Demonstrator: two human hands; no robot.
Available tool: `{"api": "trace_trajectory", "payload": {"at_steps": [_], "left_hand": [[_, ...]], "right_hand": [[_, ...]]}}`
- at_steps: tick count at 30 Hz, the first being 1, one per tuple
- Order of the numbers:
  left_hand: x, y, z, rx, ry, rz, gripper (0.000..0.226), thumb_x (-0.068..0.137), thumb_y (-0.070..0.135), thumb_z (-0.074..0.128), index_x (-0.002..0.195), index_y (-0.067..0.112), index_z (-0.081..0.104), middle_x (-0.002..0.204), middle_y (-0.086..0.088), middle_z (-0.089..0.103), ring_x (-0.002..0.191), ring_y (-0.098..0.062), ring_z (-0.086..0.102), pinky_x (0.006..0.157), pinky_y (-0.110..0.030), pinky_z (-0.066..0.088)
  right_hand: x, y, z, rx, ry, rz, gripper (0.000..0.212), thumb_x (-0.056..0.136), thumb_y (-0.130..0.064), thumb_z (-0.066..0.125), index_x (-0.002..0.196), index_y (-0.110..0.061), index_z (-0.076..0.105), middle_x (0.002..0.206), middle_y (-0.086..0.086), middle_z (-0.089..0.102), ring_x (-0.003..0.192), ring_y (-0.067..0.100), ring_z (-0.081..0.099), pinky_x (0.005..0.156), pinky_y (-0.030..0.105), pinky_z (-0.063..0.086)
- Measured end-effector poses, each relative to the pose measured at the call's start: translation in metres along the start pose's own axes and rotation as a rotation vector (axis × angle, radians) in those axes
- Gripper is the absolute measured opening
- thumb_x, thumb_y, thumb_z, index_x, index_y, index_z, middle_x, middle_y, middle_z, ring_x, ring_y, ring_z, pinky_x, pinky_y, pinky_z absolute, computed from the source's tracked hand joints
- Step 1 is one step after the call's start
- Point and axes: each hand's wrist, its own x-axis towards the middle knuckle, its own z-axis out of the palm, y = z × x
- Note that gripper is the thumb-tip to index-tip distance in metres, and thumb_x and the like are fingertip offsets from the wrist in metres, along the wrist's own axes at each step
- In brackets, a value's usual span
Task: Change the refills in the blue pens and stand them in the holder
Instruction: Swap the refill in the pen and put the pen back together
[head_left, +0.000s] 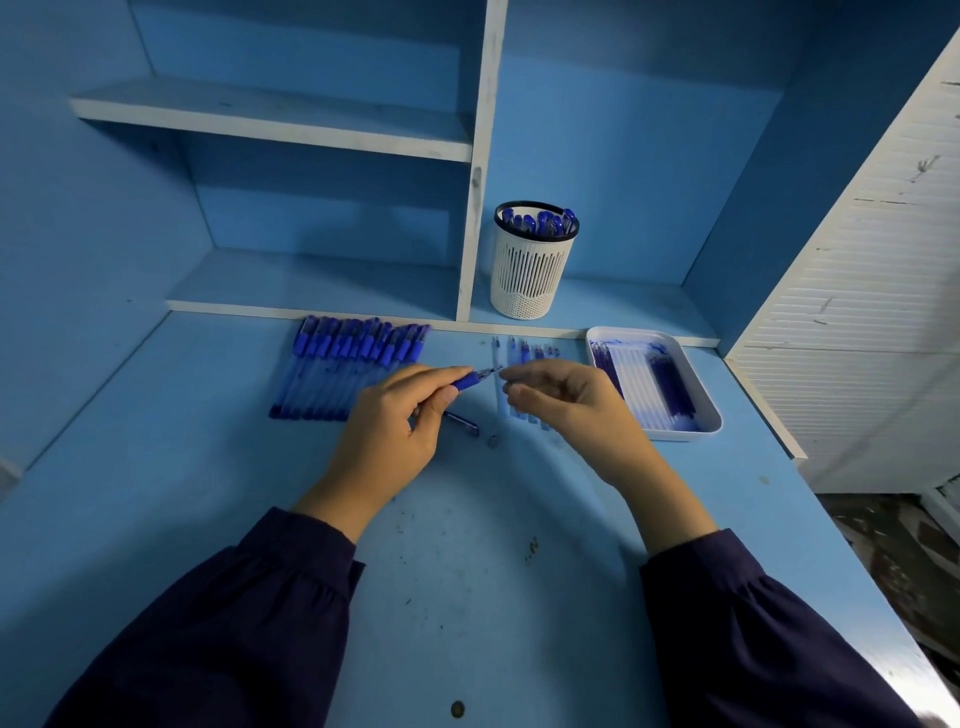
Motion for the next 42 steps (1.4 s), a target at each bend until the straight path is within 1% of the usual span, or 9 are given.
{"api": "trace_trajectory", "payload": {"at_steps": [5,9,12,15,21,27,30,37,42], "left_hand": [[-0.002,0.0,-0.002,0.01,0.012,-0.021,0.027,0.096,0.015,0.058,0.119,0.006,0.07,0.107,-0.003,0.07,0.093,-0.005,0.062,0.083,-0.012,0.05],[-0.003,-0.001,-0.001,0.024,0.006,-0.011,0.026,0.095,0.013,0.059,0.118,0.008,0.069,0.106,0.0,0.069,0.093,-0.007,0.063,0.082,-0.019,0.053],[-0.003,-0.001,0.0,0.02,-0.001,-0.007,0.026,0.095,0.013,0.059,0.119,0.008,0.069,0.105,0.001,0.069,0.092,-0.004,0.061,0.08,-0.016,0.052],[-0.003,-0.001,-0.001,0.012,-0.019,-0.006,0.026,0.095,0.009,0.061,0.119,0.008,0.069,0.105,0.002,0.068,0.091,-0.001,0.06,0.08,-0.013,0.05],[-0.004,-0.001,0.0,0.012,-0.045,-0.003,0.026,0.096,0.009,0.062,0.12,0.012,0.069,0.103,0.007,0.067,0.088,0.0,0.06,0.076,-0.013,0.049],[-0.004,-0.002,0.0,0.004,-0.065,0.007,0.026,0.096,0.014,0.059,0.12,0.013,0.069,0.102,0.008,0.067,0.087,-0.001,0.061,0.073,-0.02,0.053],[-0.006,-0.003,0.001,0.013,-0.092,0.013,0.026,0.097,0.017,0.058,0.12,0.015,0.07,0.102,0.009,0.068,0.088,-0.004,0.062,0.074,-0.026,0.055],[-0.006,-0.001,0.001,0.036,-0.117,0.023,0.027,0.097,0.019,0.057,0.121,0.017,0.07,0.104,0.011,0.067,0.092,-0.002,0.062,0.078,-0.022,0.054],[-0.006,-0.001,0.001,0.025,-0.11,0.018,0.026,0.097,0.018,0.058,0.12,0.017,0.07,0.104,0.01,0.068,0.093,-0.004,0.063,0.078,-0.025,0.055]], "right_hand": [[-0.007,0.012,0.005,-0.399,-0.064,-0.127,0.011,0.083,-0.012,0.073,0.092,-0.018,0.076,0.082,-0.005,0.07,0.075,0.007,0.063,0.073,0.019,0.051],[-0.009,0.015,0.011,-0.543,-0.139,-0.261,0.011,0.082,-0.007,0.071,0.091,-0.014,0.075,0.082,0.002,0.067,0.071,0.011,0.06,0.069,0.015,0.048],[-0.008,0.015,0.011,-0.494,-0.127,-0.217,0.009,0.085,-0.008,0.069,0.088,-0.015,0.072,0.079,-0.001,0.066,0.07,0.009,0.059,0.069,0.017,0.048],[-0.007,0.011,0.011,-0.219,0.008,-0.13,0.005,0.087,-0.007,0.068,0.088,-0.012,0.069,0.075,-0.005,0.066,0.066,0.007,0.058,0.064,0.018,0.048],[-0.007,0.001,0.011,0.134,0.192,-0.14,0.01,0.089,-0.002,0.065,0.091,-0.011,0.067,0.082,0.007,0.067,0.075,0.018,0.06,0.068,0.023,0.05],[-0.007,0.001,0.013,0.106,0.125,-0.141,0.009,0.087,0.001,0.065,0.094,-0.005,0.068,0.084,0.008,0.069,0.075,0.014,0.062,0.069,0.019,0.05],[-0.008,0.004,0.015,0.064,0.063,-0.143,0.011,0.086,0.002,0.067,0.094,-0.006,0.068,0.083,0.01,0.07,0.077,0.023,0.065,0.075,0.023,0.052],[-0.009,0.005,0.01,-0.165,0.033,-0.136,0.016,0.091,-0.023,0.066,0.091,-0.008,0.069,0.076,0.004,0.071,0.073,0.021,0.067,0.073,0.036,0.057],[-0.011,0.001,0.01,-0.024,-0.004,-0.135,0.013,0.088,-0.003,0.066,0.101,-0.005,0.064,0.083,0.005,0.067,0.074,0.011,0.061,0.072,0.019,0.05]]}}
